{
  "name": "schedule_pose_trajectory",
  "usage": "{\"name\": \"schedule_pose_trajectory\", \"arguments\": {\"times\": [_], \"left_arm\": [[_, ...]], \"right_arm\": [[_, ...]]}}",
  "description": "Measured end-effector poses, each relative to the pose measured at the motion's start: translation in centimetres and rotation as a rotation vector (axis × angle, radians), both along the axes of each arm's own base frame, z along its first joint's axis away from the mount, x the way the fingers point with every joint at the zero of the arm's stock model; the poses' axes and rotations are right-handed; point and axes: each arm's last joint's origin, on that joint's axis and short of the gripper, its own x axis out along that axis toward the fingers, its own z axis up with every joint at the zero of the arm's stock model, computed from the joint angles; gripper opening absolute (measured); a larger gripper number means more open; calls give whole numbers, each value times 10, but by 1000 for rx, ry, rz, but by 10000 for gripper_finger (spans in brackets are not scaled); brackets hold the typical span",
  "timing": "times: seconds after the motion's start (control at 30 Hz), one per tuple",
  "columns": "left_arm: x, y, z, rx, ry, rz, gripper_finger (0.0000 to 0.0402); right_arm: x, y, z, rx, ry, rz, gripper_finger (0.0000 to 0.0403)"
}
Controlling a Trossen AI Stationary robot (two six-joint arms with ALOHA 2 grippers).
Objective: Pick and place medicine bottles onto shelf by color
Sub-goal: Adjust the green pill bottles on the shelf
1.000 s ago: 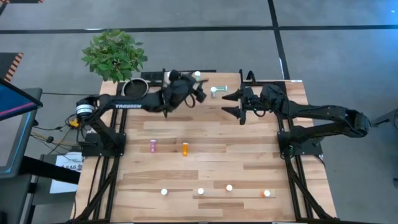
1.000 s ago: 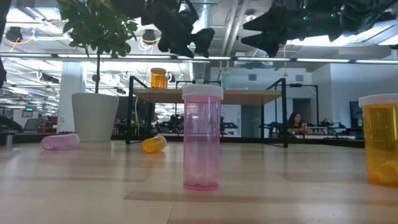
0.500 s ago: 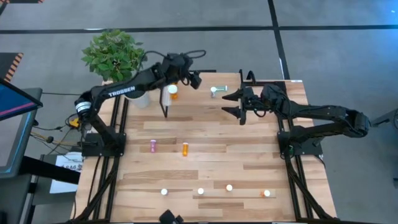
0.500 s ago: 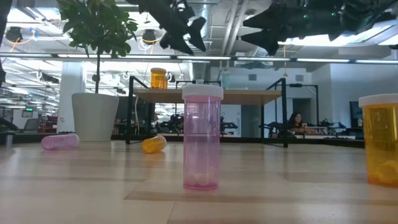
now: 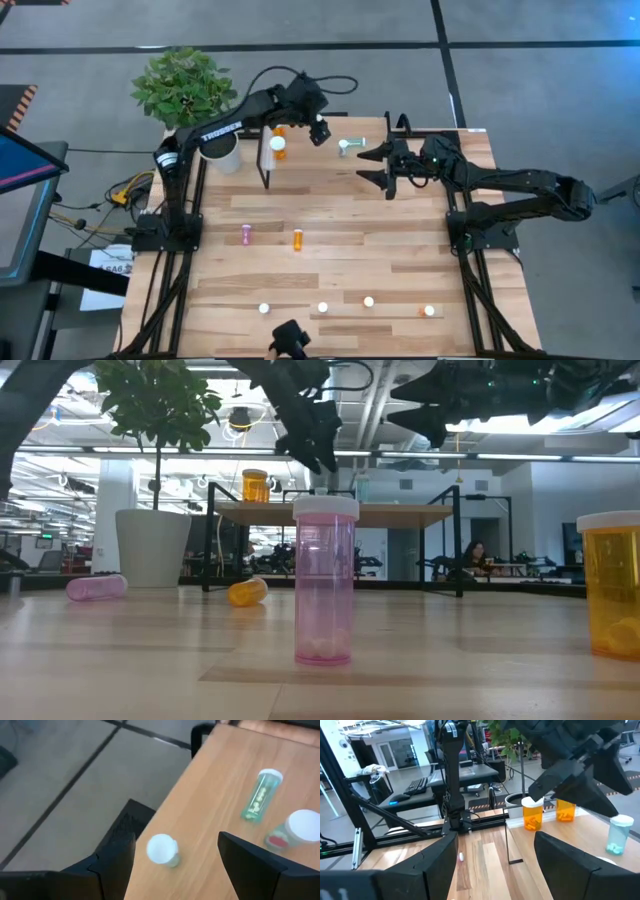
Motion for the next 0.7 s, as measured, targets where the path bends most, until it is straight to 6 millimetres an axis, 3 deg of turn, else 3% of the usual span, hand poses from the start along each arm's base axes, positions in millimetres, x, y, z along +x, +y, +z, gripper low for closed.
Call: {"name": "schedule_pose_trajectory", "arguments": {"times": [0.33, 0.7], "left_arm": [[-1, 8, -1, -38, -12, -19, 273], [-3, 16, -16, -65, 11, 23, 273]], "right_arm": [[0, 1, -1, -5, 8, 4, 286], [0, 1, -2, -8, 16, 5, 286]]}}
